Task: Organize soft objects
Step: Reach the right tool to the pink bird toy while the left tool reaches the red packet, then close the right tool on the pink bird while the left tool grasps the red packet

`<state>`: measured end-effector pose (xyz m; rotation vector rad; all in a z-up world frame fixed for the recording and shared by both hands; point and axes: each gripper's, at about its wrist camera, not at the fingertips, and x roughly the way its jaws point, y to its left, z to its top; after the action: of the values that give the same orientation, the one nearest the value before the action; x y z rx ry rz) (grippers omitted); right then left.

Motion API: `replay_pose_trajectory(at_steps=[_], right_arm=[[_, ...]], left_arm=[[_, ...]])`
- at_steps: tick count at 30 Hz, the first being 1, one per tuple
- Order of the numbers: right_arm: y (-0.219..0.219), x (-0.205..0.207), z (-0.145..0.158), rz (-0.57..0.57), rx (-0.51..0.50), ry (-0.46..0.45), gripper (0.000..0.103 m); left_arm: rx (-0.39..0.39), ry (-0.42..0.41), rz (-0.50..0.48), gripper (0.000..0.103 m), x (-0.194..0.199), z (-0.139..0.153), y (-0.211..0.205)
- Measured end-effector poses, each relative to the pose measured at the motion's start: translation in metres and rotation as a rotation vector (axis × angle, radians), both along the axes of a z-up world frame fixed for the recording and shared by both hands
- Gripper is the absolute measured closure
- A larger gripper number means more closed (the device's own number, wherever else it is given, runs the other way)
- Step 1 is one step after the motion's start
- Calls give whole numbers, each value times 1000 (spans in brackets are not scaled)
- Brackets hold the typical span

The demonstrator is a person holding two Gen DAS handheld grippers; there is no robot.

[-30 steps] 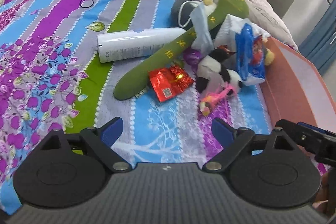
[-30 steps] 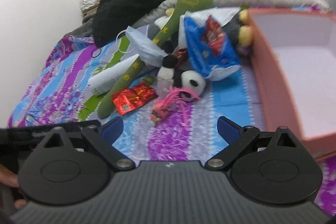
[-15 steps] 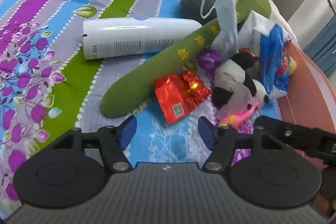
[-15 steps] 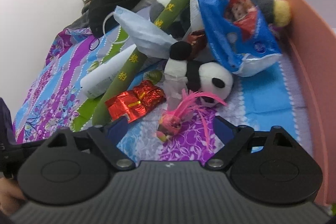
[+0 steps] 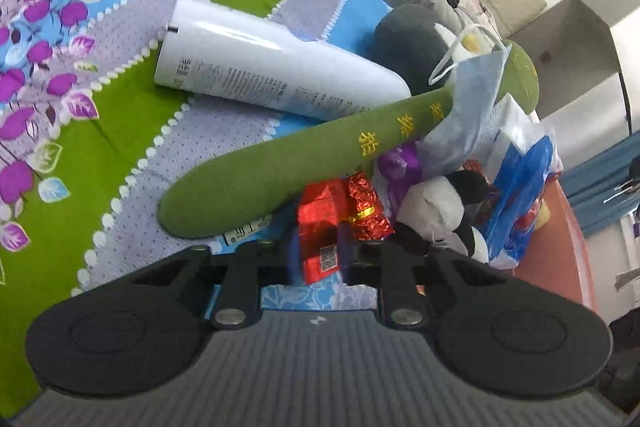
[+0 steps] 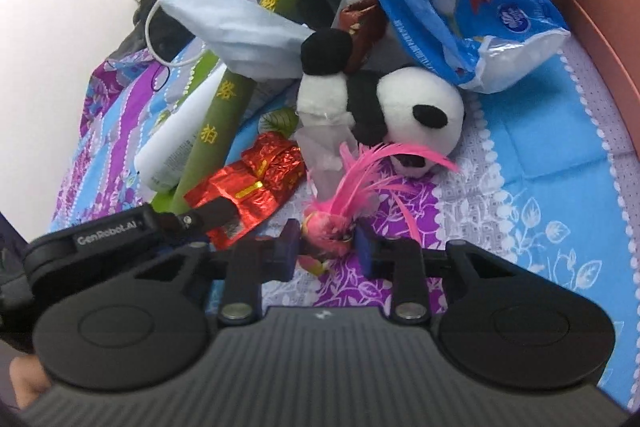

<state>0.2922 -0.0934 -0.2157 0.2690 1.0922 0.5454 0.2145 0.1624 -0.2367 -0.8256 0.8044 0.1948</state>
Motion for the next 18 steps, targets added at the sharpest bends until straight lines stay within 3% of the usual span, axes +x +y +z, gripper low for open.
replay_pose_trajectory(at_steps=[8, 18], right_arm=[[-18, -15, 15, 0, -6, -55, 71], [-45, -46, 23, 18, -130, -140, 71]], left_arm=[[-17, -15, -10, 101, -15, 13, -9], [-12, 33, -45, 101, -54, 27, -41]])
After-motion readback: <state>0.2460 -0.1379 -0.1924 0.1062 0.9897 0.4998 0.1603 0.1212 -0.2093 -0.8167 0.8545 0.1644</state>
